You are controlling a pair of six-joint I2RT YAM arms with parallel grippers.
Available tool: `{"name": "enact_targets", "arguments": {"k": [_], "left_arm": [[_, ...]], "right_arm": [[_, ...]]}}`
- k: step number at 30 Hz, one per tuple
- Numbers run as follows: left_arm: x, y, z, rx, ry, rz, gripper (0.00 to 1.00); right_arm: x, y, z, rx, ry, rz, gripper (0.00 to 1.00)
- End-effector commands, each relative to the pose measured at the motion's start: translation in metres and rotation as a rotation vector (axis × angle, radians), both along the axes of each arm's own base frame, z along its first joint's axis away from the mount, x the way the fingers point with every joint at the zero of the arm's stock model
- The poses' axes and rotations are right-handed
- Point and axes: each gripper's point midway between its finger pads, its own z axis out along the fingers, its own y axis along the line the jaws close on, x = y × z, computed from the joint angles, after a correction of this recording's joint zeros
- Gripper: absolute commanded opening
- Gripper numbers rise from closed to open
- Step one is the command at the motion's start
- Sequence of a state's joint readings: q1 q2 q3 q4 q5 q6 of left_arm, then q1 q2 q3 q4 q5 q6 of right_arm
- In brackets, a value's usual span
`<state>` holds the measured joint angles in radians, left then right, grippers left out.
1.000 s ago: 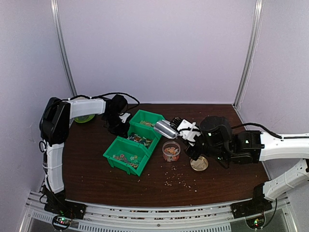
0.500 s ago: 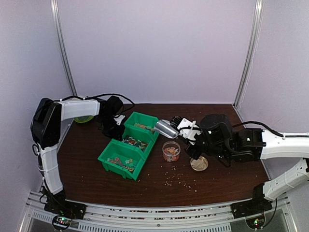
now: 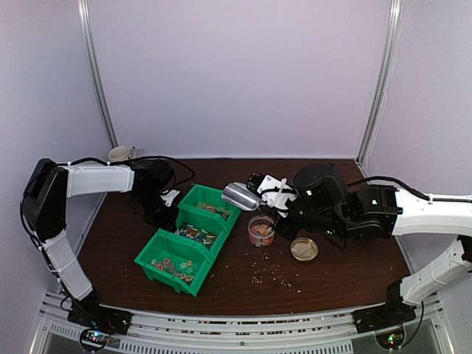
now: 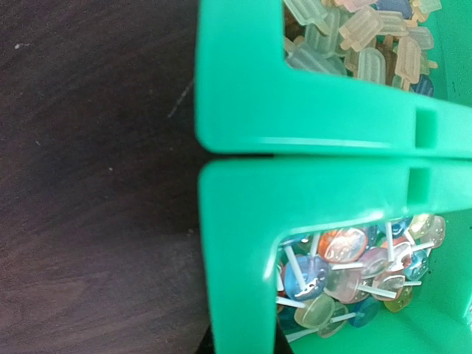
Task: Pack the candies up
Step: Scoop the fake candies from the plate.
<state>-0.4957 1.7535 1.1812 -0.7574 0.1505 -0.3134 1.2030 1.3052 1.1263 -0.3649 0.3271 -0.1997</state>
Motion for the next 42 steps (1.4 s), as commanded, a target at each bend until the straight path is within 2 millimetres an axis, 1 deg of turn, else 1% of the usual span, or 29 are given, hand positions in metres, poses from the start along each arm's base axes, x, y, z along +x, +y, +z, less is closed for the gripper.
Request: {"name": "enact_targets", "arguments": {"k": [1,5,7,11,14,16,18,21,24,25,27,30,31,35,37,42], "left_arm": [[0.010,-0.038,0.044,-0.247,-0.118,-0.063,0.00],[0.008,-0.053,0.063,-0.430,-0.122,-0.068,0.00],[0.008,-0.055,0.070,-0.520,-0.119,-0.055,0.00],[0.018,-0.059,0.097,-0.713,-0.159,-0.025,0.00],[0.019,-0.066,0.116,-0.897,-0.161,-0.010,0.00],[0.017,-0.071,0.116,-0.977,-0.130,0.008,0.00],[0.017,-0.074,0.106,-0.996,-0.081,0.029,0.00],[0.016,-0.069,0.088,-0.900,-0.050,0.042,0.00],[0.019,-0.054,0.078,-0.725,-0.078,0.051,0.00],[0.024,-0.047,0.078,-0.658,-0.105,0.059,0.00],[0.024,-0.034,0.072,-0.554,-0.114,0.073,0.00],[0.022,-0.022,0.067,-0.463,-0.122,0.081,0.00],[0.020,-0.019,0.063,-0.425,-0.119,0.084,0.00],[0.013,-0.014,0.056,-0.296,-0.128,0.057,0.00],[0.010,-0.015,0.056,-0.258,-0.136,0.036,0.00],[0.012,-0.013,0.059,-0.202,-0.181,0.020,0.00]], "right_arm": [[-0.008,0.007,0.020,0.054,0.004,0.043,0.00],[-0.019,0.005,0.037,0.142,0.009,0.092,0.00],[-0.025,0.002,0.047,0.195,0.007,0.115,0.00],[-0.031,-0.009,0.061,0.270,-0.011,0.124,0.00],[-0.034,-0.016,0.073,0.321,-0.026,0.125,0.00],[-0.035,-0.018,0.075,0.333,-0.027,0.124,0.00],[-0.034,-0.018,0.074,0.328,-0.027,0.122,0.00],[-0.032,-0.016,0.067,0.297,-0.013,0.114,0.00],[-0.030,-0.013,0.057,0.242,0.007,0.103,0.00],[-0.028,-0.011,0.053,0.222,0.014,0.097,0.00],[-0.026,-0.008,0.044,0.174,0.028,0.091,0.00],[-0.022,-0.002,0.031,0.092,0.055,0.082,0.00],[-0.021,0.001,0.031,0.070,0.062,0.079,0.00],[-0.014,0.007,0.012,-0.058,0.105,0.049,0.00],[-0.012,0.011,0.005,-0.112,0.130,0.040,0.00],[-0.016,0.024,-0.015,-0.225,0.208,0.058,0.00]]}}
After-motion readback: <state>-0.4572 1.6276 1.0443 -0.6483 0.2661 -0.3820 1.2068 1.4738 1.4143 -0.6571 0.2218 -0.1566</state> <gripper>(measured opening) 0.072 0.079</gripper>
